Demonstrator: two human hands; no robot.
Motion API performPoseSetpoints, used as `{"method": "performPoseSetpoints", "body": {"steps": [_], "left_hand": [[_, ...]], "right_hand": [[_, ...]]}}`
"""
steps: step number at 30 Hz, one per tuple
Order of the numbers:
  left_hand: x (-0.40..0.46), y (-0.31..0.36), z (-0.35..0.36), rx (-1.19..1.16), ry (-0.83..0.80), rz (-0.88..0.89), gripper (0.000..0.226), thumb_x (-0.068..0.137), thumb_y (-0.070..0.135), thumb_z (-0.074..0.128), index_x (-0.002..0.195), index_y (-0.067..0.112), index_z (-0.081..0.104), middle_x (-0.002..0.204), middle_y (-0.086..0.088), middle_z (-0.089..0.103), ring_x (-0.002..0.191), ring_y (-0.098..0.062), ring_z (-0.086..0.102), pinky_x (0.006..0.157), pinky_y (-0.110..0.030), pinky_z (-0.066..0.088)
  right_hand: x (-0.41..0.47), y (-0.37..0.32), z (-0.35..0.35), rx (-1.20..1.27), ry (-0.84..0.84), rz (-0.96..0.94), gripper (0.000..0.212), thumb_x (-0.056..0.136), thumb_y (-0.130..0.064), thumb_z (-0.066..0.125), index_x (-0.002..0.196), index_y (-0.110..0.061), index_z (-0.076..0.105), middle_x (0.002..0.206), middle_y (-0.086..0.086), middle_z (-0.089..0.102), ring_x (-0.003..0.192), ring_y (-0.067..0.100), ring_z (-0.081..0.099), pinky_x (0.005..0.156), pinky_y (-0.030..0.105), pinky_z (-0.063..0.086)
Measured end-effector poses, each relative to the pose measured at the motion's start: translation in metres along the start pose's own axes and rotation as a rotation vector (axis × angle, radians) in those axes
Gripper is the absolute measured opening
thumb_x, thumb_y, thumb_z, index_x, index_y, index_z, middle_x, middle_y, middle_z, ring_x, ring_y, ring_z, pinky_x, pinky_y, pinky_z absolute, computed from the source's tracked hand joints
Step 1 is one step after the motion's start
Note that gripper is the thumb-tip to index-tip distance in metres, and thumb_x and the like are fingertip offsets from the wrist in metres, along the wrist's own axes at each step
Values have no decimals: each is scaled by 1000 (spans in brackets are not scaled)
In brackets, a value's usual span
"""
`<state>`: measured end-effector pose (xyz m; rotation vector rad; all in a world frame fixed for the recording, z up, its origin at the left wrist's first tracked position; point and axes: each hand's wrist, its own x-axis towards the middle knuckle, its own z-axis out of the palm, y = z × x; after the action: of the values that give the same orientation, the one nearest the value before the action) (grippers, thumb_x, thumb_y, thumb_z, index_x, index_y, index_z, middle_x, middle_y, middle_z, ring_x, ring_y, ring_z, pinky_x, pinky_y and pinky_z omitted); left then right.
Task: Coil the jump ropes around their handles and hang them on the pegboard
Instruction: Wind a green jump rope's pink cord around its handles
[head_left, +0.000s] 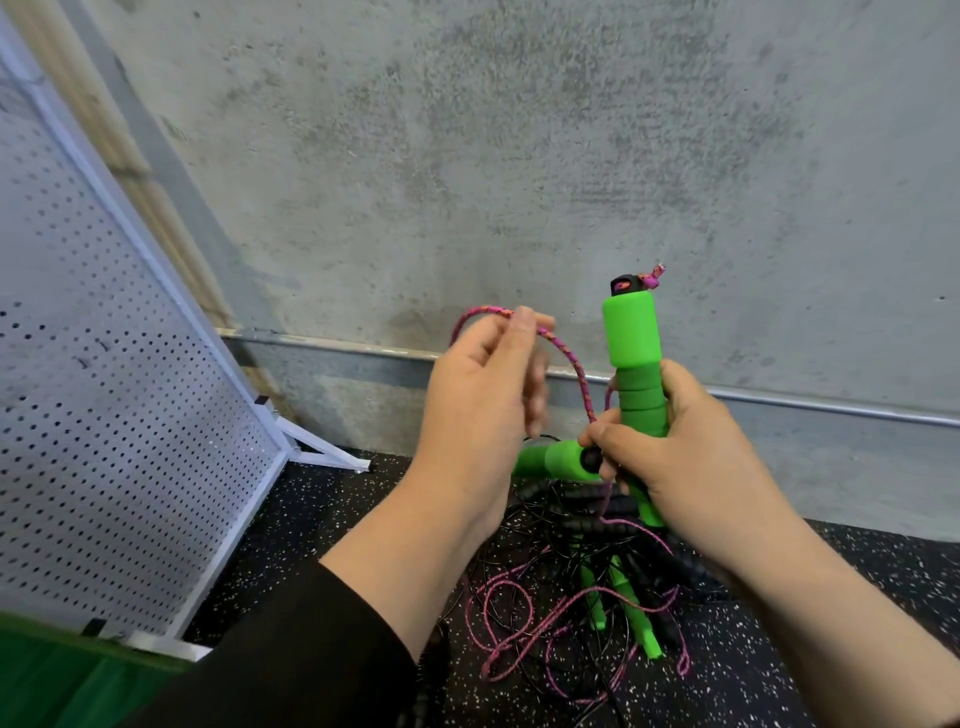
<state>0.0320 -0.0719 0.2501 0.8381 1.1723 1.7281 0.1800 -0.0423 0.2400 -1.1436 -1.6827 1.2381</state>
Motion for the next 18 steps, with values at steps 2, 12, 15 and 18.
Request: {"method": "performPoseSetpoints", "body": {"steps": [2,12,15,18], "left_hand": [[0,-7,0,162,-37,-59,23,105,29,54,90,20,69,71,-2,57,59,-13,48,51,-27,38],[-5,-29,-10,994,-553,-49,36,89,30,75,121,27,58,106,10,67,96,-6,60,88,-27,47],[-2,-30,-10,913,-414,-68,21,92,35,73,107,24,62,95,6,68,88,-10,61,78,-27,45],[-3,-29,-8,454,-295,-318,22,97,36,67,109,19,63,104,-8,76,100,-22,72,81,-36,53]], "right_hand": [[0,1,2,58,18,-2,21,89,1,68,96,-12,52,75,11,72,55,17,58,48,28,47],[0,-7,-11,442,57,33,27,91,6,63,109,-11,53,76,12,70,57,18,58,50,25,47],[3,-9,-21,465,107,75,25,93,0,65,110,-15,55,89,9,74,68,18,69,52,25,54],[5,-3,-38,221,92,119,21,92,-11,69,110,-15,59,81,8,64,51,20,59,42,26,47]]}}
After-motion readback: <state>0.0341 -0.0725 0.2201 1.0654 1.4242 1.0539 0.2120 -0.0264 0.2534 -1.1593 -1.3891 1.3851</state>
